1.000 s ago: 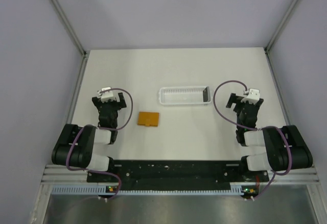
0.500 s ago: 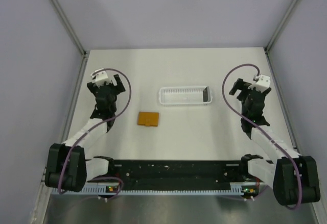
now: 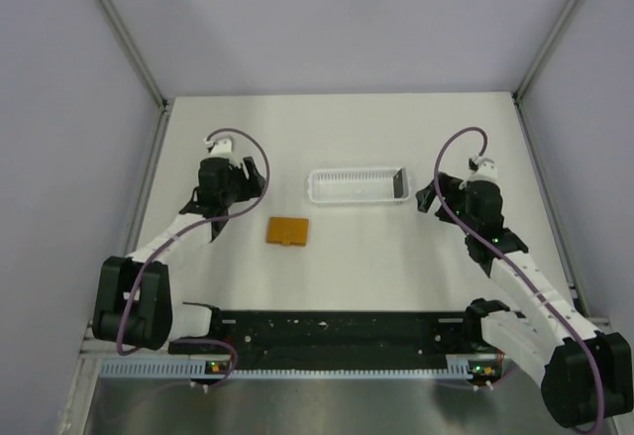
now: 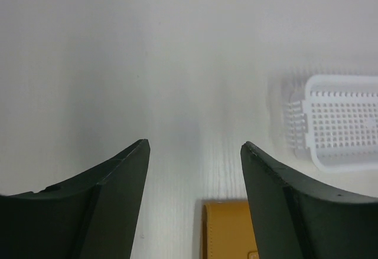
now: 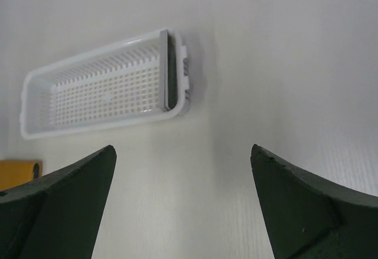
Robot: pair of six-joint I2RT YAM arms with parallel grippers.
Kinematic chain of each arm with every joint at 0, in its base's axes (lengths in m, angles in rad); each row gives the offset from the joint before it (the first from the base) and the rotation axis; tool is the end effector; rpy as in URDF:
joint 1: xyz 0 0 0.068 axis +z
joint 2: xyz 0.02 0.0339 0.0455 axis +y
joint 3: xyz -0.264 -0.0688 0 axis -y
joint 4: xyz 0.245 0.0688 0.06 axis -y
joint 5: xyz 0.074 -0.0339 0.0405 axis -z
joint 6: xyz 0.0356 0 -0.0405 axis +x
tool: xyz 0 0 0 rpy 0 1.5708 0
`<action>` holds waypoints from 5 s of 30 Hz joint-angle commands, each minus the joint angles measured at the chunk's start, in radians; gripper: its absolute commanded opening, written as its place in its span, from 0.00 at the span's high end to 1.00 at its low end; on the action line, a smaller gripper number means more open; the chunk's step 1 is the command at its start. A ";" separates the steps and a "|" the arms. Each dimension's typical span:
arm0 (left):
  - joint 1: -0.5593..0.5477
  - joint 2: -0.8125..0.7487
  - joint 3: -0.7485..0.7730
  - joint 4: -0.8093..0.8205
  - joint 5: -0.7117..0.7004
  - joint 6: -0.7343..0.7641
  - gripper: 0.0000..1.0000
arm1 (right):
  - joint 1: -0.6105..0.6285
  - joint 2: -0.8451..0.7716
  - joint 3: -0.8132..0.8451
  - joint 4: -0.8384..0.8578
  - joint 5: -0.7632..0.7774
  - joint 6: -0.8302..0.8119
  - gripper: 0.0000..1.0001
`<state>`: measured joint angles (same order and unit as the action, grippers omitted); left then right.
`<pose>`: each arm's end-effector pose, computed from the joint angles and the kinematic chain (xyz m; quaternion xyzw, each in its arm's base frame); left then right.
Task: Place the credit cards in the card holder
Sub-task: Move the card holder to the corner of the board, then pick up the card holder from the corner of the board, then open the card holder.
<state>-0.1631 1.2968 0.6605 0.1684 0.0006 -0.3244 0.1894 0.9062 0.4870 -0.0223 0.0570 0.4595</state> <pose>0.2754 -0.0453 0.2209 -0.0685 0.8490 -0.1267 0.5084 0.2012 0.0365 0.2296 0.1288 0.8347 0.1477 0.5147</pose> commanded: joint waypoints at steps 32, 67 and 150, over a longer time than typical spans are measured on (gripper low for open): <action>-0.288 0.210 0.059 -0.337 -0.070 -0.119 0.87 | 0.145 -0.319 -0.116 -0.220 -0.141 0.171 0.17; -0.506 -0.508 -0.087 -0.780 -0.275 -0.524 1.00 | 0.347 -0.278 -0.183 -0.165 -0.204 0.242 0.19; -0.586 -0.496 0.096 -0.437 0.049 -0.576 0.01 | 1.022 0.164 0.208 -0.214 0.660 -0.104 1.00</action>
<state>-0.7452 0.7300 0.6872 -0.3923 -0.0795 -0.8684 1.1027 1.0977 0.6655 -0.2195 0.3664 0.4210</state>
